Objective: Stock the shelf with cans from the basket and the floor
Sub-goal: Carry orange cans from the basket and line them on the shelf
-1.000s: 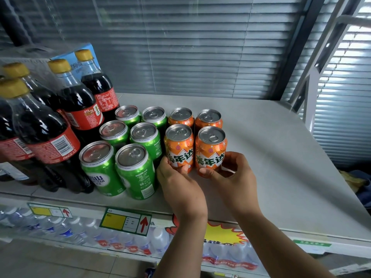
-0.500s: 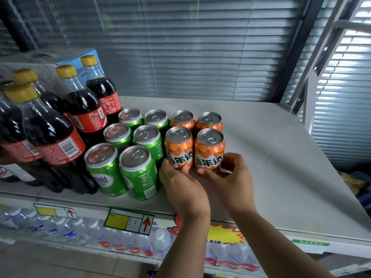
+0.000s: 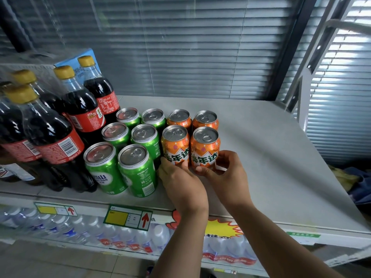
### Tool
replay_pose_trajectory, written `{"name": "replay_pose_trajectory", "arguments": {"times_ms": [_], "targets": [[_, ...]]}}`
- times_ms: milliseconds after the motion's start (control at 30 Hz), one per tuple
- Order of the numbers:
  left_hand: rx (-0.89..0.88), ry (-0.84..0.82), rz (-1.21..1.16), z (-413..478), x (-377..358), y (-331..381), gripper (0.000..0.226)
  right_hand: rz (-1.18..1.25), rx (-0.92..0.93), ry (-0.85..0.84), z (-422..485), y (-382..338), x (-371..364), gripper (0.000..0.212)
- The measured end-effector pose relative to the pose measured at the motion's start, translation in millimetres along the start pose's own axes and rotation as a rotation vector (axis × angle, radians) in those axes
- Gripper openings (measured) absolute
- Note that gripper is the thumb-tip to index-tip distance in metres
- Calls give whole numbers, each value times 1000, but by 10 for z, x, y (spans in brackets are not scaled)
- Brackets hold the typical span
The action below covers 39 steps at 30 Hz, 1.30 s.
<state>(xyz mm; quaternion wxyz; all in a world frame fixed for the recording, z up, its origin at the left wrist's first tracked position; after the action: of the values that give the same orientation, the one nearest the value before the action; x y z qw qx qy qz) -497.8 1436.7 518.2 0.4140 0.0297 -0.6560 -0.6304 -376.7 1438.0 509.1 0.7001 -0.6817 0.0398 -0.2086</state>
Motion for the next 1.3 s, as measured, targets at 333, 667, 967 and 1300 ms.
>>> {"name": "replay_pose_trajectory", "arguments": {"times_ms": [333, 667, 967, 1300], "targets": [[13, -259, 27, -228, 440, 248, 44, -97, -159, -47, -321, -356, 409, 35], [-24, -462, -96, -815, 1400, 874, 27, -78, -168, 3, -1063, -1094, 780, 35], [-50, -504, -137, -1404, 2200, 1037, 20, -96, -148, 52, -2135, -1683, 1182, 41], [-100, -669, -190, -2402, 3425, 1080, 21, -19, -136, 361, -3867, -2253, 1752, 38]]}}
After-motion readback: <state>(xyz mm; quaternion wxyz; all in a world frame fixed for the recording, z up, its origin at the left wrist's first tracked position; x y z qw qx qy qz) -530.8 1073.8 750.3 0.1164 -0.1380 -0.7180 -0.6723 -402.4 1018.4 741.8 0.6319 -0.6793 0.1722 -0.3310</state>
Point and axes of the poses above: each hand's wrist, its own z-axis towards the middle knuckle, its own x-axis out of the back of the hand, y = z × x, the point moved 4 cm from there along z, towards the middle knuckle, and after that the axes turned 5 degrees about z, right-handed, at the moved point
